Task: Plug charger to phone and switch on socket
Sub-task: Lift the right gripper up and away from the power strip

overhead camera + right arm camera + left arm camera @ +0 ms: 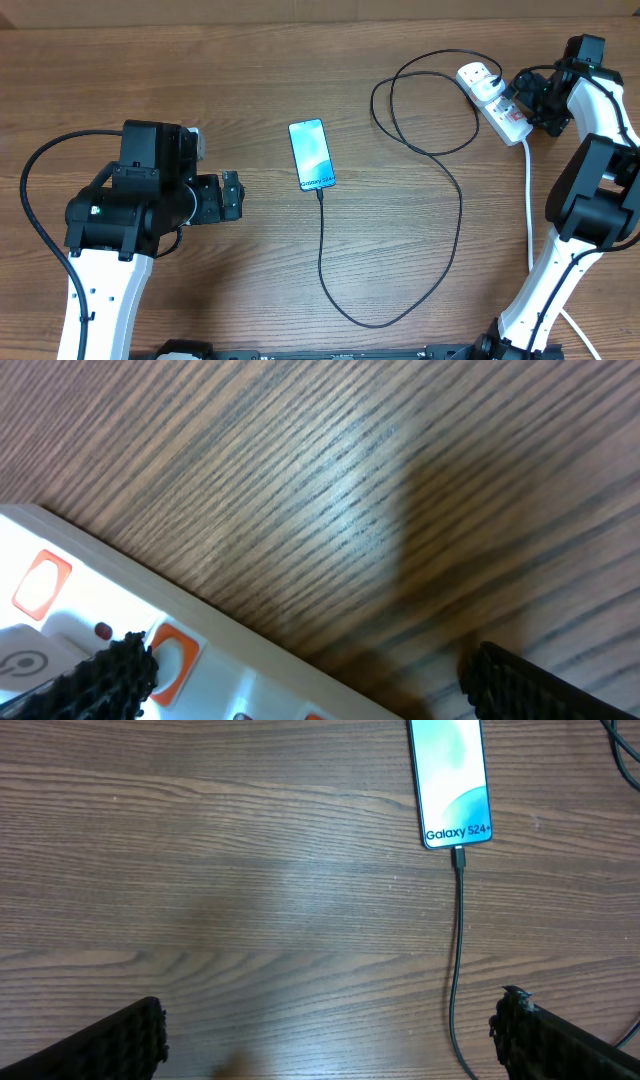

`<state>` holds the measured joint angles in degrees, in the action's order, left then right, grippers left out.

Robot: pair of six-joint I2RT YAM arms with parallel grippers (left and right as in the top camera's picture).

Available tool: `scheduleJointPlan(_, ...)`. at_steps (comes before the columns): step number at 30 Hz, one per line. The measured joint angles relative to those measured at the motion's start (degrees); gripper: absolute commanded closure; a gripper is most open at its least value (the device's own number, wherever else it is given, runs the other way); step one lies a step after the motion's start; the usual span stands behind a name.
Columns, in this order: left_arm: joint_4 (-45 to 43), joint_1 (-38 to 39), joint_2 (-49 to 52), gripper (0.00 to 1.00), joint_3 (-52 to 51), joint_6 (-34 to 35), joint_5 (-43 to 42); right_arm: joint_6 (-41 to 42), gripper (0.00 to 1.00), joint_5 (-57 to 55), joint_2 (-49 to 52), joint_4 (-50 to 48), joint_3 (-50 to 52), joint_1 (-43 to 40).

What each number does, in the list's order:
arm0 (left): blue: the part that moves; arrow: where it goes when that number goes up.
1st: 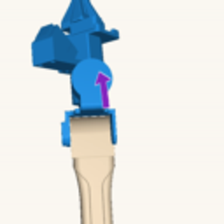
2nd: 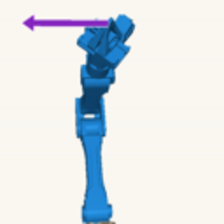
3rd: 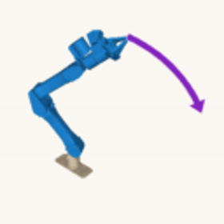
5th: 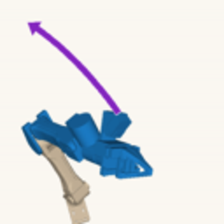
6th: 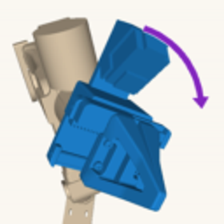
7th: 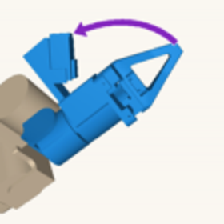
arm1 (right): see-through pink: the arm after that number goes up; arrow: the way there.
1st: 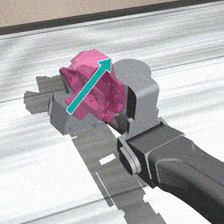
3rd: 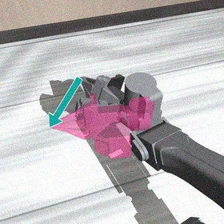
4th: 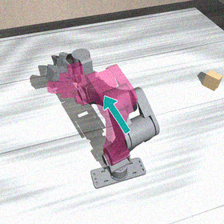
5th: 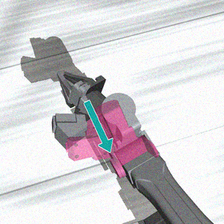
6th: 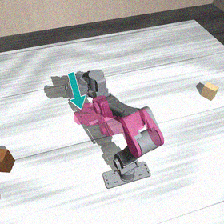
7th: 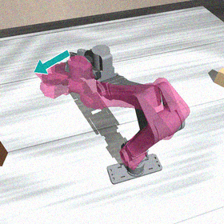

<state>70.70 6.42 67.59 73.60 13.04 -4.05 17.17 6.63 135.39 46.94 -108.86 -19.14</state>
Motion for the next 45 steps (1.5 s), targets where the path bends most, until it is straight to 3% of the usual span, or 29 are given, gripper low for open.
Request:
scheduleJointPlan(12, 0.02, 0.00, 0.00, 0.01, 0.00, -0.02, 0.00, -0.22, 0.00, 0.50, 0.00, 1.73, -0.37, 0.04)
scheduleJointPlan(25, 0.46, 0.00, 0.00, 0.00, 0.00, -0.13, 0.00, -0.20, 0.00, 1.77, -3.45, 10.32, 1.66, 0.44)
scheduleJointPlan(45, 0.61, 0.00, 0.00, 0.00, 0.02, -0.13, 0.00, 5.01, 0.02, 0.83, -42.14, 27.19, 2.32, -0.74)
